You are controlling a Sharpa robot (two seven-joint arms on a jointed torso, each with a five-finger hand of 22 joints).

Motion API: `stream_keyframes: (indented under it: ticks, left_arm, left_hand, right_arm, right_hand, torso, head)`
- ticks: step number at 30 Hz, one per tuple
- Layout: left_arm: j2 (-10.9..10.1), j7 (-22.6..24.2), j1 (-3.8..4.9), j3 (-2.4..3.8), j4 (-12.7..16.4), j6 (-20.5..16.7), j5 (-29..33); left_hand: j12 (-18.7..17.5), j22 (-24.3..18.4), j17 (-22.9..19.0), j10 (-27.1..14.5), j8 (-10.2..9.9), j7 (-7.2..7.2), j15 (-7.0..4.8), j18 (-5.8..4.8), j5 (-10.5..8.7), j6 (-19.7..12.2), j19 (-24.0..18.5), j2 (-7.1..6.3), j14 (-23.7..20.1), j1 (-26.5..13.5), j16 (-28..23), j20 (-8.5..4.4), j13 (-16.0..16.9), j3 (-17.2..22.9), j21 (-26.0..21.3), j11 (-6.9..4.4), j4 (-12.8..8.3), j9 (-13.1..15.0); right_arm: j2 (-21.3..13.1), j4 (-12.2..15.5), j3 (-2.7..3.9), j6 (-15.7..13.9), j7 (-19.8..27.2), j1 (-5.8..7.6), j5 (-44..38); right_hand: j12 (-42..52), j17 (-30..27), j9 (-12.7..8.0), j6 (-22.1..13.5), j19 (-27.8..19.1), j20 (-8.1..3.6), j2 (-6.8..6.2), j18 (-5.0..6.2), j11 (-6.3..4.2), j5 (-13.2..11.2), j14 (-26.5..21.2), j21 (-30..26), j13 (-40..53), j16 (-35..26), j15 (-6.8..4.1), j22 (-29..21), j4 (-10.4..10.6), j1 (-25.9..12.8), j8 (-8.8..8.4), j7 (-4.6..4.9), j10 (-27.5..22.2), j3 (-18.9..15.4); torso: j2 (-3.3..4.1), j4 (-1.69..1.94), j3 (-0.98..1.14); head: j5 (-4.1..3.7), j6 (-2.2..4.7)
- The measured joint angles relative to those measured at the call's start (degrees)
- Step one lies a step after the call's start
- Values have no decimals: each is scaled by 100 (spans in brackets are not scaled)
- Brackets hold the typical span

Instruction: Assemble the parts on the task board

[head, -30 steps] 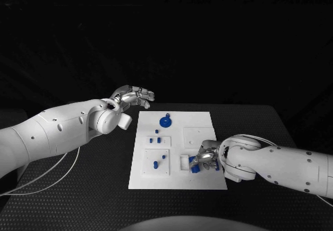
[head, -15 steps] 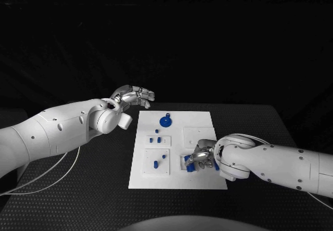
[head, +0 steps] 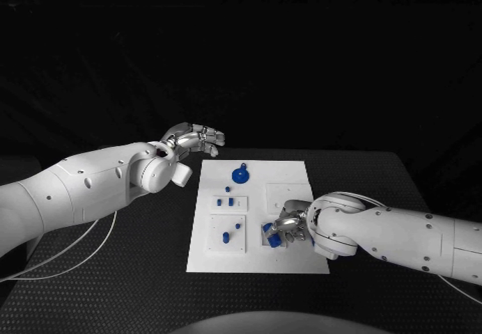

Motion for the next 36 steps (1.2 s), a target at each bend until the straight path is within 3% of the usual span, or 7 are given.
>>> stream_keyframes:
  ticks: [12,20,23,28,34,36]
  left_arm:
    - [3,-8,0,0,0,16,0]
    - [3,-10,0,0,0,21,0]
    - [3,-11,0,0,-1,21,0]
    - [1,-12,0,0,-1,22,0]
    - [-7,-13,0,0,-1,24,1]
    - [-17,-13,0,0,4,24,1]
  left_hand:
    - [0,5,11,-17,0,0,0,-1,0,0,0,0,0,0,-22,0,0,-13,0,15,13,1]
    - [0,10,15,-16,0,0,0,0,0,0,0,0,0,0,-22,0,-5,-13,0,15,13,1]
    - [0,10,16,-16,0,0,0,0,0,0,0,0,0,0,-22,0,-5,-13,0,14,13,1]
    - [0,10,16,-15,0,0,0,0,0,0,0,22,0,-22,-22,0,-5,-13,-21,14,13,1]
    - [0,14,21,-15,0,0,0,-1,0,0,0,22,0,-22,-22,0,-5,-13,-21,13,13,-4]
    - [0,14,22,-15,0,0,0,-1,0,0,0,22,0,-22,-22,0,-5,-12,-21,13,13,-3]
  right_arm:
    - [50,-33,-1,-8,8,-3,5]
    - [59,-45,-1,-20,11,-3,4]
    - [61,-47,-1,-13,13,-3,-2]
    - [51,-25,-1,4,20,-4,-9]
    - [-21,47,-1,35,45,-5,-28]
    - [-88,103,0,49,65,-6,-59]
  right_hand:
    - [0,-31,0,17,0,0,-18,-3,0,-22,-20,0,0,22,-19,0,59,-108,-24,-17,0,-7]
    - [0,-65,23,20,0,1,-175,-3,0,-22,-42,0,8,72,-41,0,222,-393,-47,-21,0,-128]
    - [0,-85,33,21,-1,1,-212,-3,0,-22,-85,0,8,82,-47,0,249,-605,-79,-21,0,-339]
    - [0,-121,68,21,-47,-43,-134,-35,0,-22,-113,0,22,110,-73,0,54,-850,-109,-22,0,-822]
    - [0,-171,100,6,-105,-84,86,8,1,-22,-162,0,32,137,-85,0,-436,-1086,-136,-8,-42,-1384]
    - [0,-183,108,7,-105,-84,104,14,1,-22,-171,-1,32,137,-93,0,-517,-1102,-136,-8,-42,-1468]
  torso:
    - [-1,-2,4]
    - [-2,-2,4]
    - [-2,-2,1]
    - [-2,-2,2]
    - [-2,-3,3]
    - [-2,-3,7]
  head:
    - [11,-9]
    - [12,-6]
    - [12,-3]
    - [9,-8]
    - [14,-14]
    - [17,-17]
